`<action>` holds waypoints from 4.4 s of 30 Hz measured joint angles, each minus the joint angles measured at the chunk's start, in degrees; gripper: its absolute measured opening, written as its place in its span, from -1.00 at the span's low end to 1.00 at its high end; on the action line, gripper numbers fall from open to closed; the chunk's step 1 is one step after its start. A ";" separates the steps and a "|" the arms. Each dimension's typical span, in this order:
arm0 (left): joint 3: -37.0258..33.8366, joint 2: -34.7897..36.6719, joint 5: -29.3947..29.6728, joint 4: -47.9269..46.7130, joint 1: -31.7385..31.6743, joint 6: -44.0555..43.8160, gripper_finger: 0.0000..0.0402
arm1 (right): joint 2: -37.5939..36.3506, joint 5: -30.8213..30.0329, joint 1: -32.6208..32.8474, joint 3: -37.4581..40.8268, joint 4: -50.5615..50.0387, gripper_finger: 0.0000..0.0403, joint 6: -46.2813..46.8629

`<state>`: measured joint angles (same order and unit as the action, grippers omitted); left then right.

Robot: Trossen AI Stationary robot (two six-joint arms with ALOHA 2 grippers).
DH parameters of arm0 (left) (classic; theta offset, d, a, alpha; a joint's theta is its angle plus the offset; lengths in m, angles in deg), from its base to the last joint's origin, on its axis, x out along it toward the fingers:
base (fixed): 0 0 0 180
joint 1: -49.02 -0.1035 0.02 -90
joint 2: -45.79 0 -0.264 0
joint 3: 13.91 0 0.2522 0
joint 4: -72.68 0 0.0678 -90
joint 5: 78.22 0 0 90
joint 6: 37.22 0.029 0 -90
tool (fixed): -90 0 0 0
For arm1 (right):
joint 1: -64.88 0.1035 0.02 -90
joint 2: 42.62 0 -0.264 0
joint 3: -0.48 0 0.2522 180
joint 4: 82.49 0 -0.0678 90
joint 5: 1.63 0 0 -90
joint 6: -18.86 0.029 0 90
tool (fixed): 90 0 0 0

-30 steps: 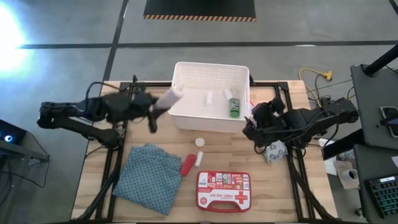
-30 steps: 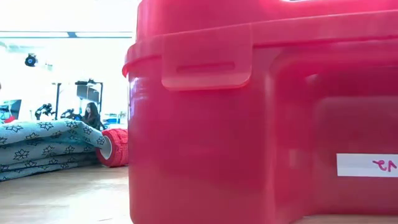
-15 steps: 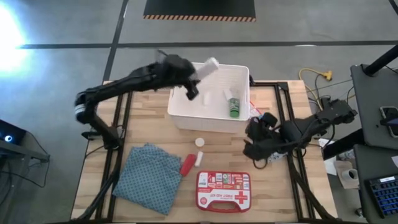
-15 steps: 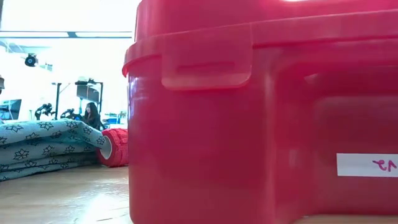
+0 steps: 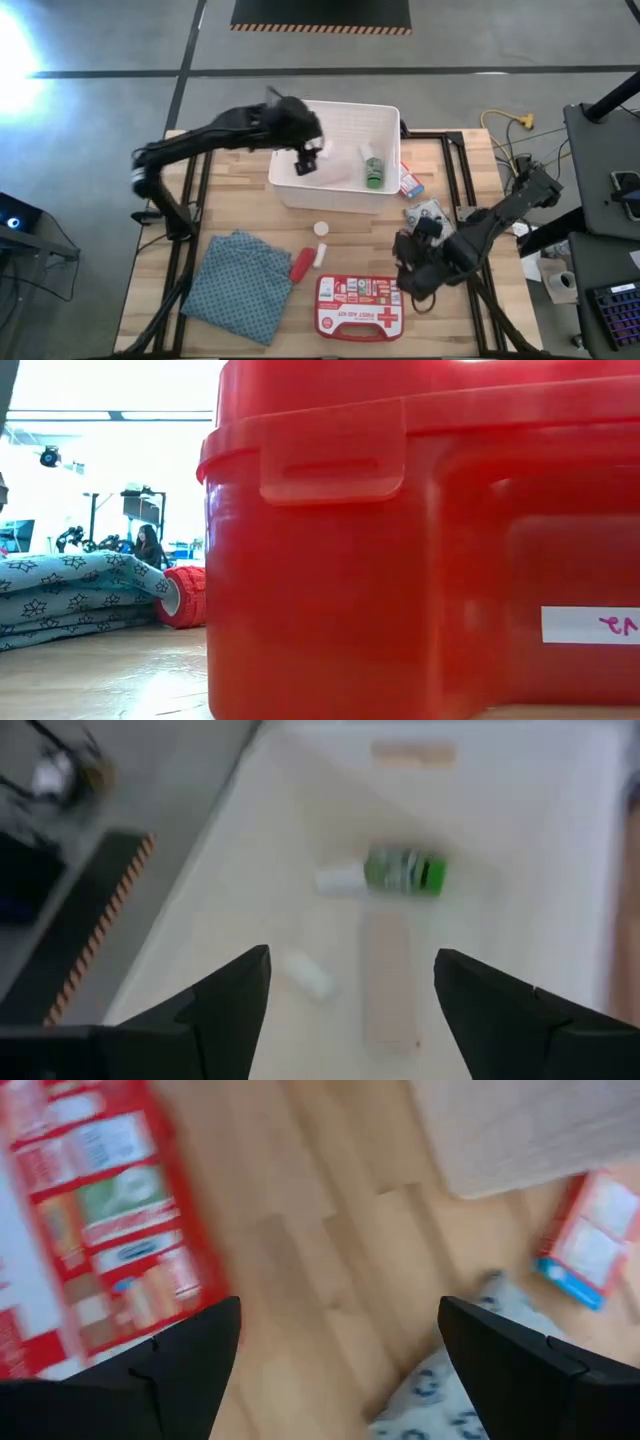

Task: Pick & place medical supplies in basket/bin
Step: Put the red first aid kit into the white bin, then put the red bandage into the white bin

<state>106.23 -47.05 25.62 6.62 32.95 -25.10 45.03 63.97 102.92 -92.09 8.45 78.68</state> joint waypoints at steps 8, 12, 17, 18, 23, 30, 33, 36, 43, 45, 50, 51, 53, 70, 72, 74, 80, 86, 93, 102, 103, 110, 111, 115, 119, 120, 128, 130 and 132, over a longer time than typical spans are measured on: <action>-12.73 13.68 3.08 7.31 4.83 -6.92 0.30 | 8.52 3.32 5.68 -2.32 9.54 0.63 -5.17; -22.67 24.17 3.84 14.23 15.39 -12.00 0.28 | 14.70 3.65 8.98 -7.36 13.29 0.63 -10.24; -36.18 33.43 12.85 28.96 26.34 -13.74 0.25 | 22.38 5.55 9.09 -13.95 12.60 0.63 -6.58; -38.14 35.00 13.80 30.65 27.78 -15.04 0.25 | 23.69 6.35 8.76 -15.43 12.62 0.63 -5.91; -45.85 40.71 14.84 32.05 33.09 -24.49 0.24 | 31.09 7.16 8.58 -23.76 12.65 0.63 -6.59; -56.13 44.41 14.12 31.79 39.57 -44.62 0.24 | 40.74 9.47 7.97 -37.85 12.51 0.63 -9.69; -59.26 44.95 14.36 33.21 41.01 -49.03 0.24 | 44.19 9.51 7.61 -41.84 11.35 0.63 -8.31; -62.01 44.23 14.39 33.32 42.00 -55.72 0.24 | 46.68 9.48 7.00 -44.44 8.58 0.63 -3.47; -65.53 43.60 13.75 33.21 42.82 -62.02 0.24 | 48.92 11.73 5.57 -43.55 7.98 0.63 1.03; -65.88 43.59 13.64 33.18 42.79 -62.82 0.24 | 49.02 12.03 4.82 -42.62 7.72 0.61 1.01; -66.06 43.64 13.60 33.20 42.79 -62.34 0.24 | 48.92 10.96 1.51 -40.60 4.88 0.34 -0.70; -66.08 43.64 13.60 33.24 42.77 -62.31 0.24 | 48.77 10.87 0.83 -40.23 4.72 0.25 -2.13; -66.33 43.66 13.60 33.16 42.75 -62.27 0.24 | 48.57 10.81 -0.42 -39.80 4.71 0.06 -5.27; -66.35 43.70 12.62 30.00 42.79 -63.41 0.24 | 32.93 -1.01 -4.62 -39.27 2.59 -0.79 7.16; -66.35 43.76 12.62 30.02 42.79 -63.43 0.24 | 29.72 -6.11 -5.53 -39.23 3.24 -0.79 10.06; -66.35 43.83 12.62 30.01 42.79 -63.45 0.24 | 26.30 -11.15 -6.49 -39.23 3.83 -0.79 11.53; -66.35 44.72 12.66 30.23 42.79 -60.86 0.24 | 17.44 -29.30 -9.63 -39.23 7.99 -0.79 6.39; -66.17 45.99 13.51 30.24 42.79 -60.65 0.24 | 9.24 -36.87 -17.13 -39.32 11.90 -0.79 -12.23; -66.13 49.69 13.45 30.27 42.79 -60.65 0.24 | 6.99 -27.81 -29.04 -39.23 16.10 -0.79 -28.34; -62.12 54.10 13.50 30.26 42.79 -55.56 0.24 | 11.15 -12.85 -41.69 -39.20 18.62 -0.75 -44.13; -61.43 54.29 13.79 30.25 42.79 -54.30 0.24 | 11.84 -10.55 -42.92 -39.19 19.53 -0.74 -45.63; -57.55 53.65 17.87 30.24 42.77 -49.30 0.24 | 16.54 -6.62 -48.62 -39.19 19.50 -0.66 -52.71; -57.27 53.45 17.97 30.26 42.79 -49.27 0.24 | 17.05 -6.80 -49.10 -39.19 19.51 -0.61 -52.71; -56.78 52.28 17.95 30.24 42.79 -49.28 0.24 | 18.77 -7.39 -49.66 -39.30 18.34 -0.32 -53.97; -56.82 50.92 17.91 30.17 42.79 -50.49 0.24 | 19.64 -6.42 -48.76 -39.34 15.76 0.01 -52.97; -56.82 50.42 17.92 30.19 42.79 -50.57 0.24 | 19.66 -6.41 -48.49 -39.34 15.12 0.07 -52.16; -56.88 44.87 17.60 28.57 42.79 -51.44 0.24 | 14.44 -1.99 -39.97 -39.96 5.25 0.35 -45.11; -56.91 42.88 17.58 26.26 42.73 -52.68 0.24 | 13.48 -2.01 -36.51 -39.69 1.97 0.36 -40.98; -56.93 40.88 17.57 24.50 42.64 -55.26 0.24 | 13.09 -2.17 -32.94 -39.11 -1.10 0.35 -35.57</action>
<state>49.30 -6.17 43.19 31.12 75.59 -80.37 58.11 61.80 69.97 -131.20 7.35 43.11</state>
